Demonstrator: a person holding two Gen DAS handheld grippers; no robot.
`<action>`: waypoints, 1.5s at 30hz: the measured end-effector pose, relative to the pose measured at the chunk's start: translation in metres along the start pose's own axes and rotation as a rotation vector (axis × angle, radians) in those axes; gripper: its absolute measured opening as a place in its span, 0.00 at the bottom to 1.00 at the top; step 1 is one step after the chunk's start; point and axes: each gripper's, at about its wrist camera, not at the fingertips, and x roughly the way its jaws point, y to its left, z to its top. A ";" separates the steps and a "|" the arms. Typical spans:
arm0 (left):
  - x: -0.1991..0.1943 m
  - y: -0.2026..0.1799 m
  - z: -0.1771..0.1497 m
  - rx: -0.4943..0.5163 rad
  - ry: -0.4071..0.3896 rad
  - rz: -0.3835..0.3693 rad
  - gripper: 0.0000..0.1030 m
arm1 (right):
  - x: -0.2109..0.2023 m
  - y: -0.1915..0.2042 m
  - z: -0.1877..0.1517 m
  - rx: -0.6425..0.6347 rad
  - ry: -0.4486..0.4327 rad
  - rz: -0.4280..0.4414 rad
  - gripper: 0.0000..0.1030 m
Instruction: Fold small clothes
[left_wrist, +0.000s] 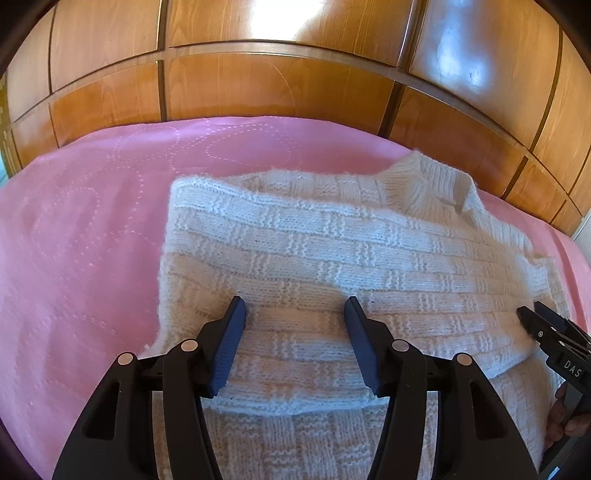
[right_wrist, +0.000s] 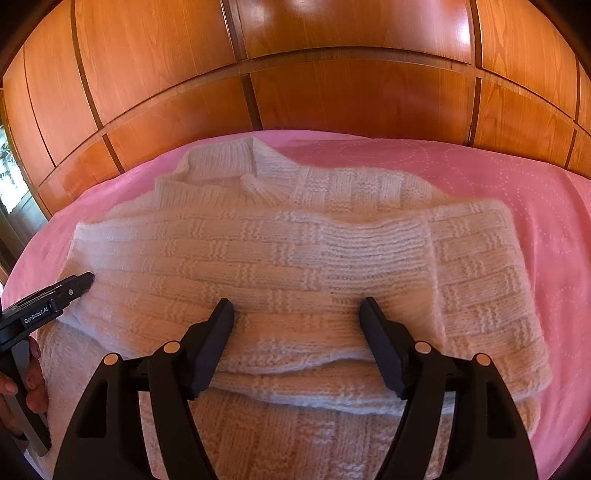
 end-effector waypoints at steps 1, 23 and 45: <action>0.000 0.000 0.000 0.000 -0.001 0.000 0.53 | 0.000 0.000 0.000 0.000 0.000 0.000 0.69; -0.111 0.098 -0.066 -0.226 0.007 -0.160 0.57 | -0.022 0.003 -0.009 -0.022 0.031 0.019 0.82; -0.157 0.085 -0.163 -0.169 0.179 -0.344 0.45 | -0.160 -0.075 -0.155 0.073 0.175 0.115 0.84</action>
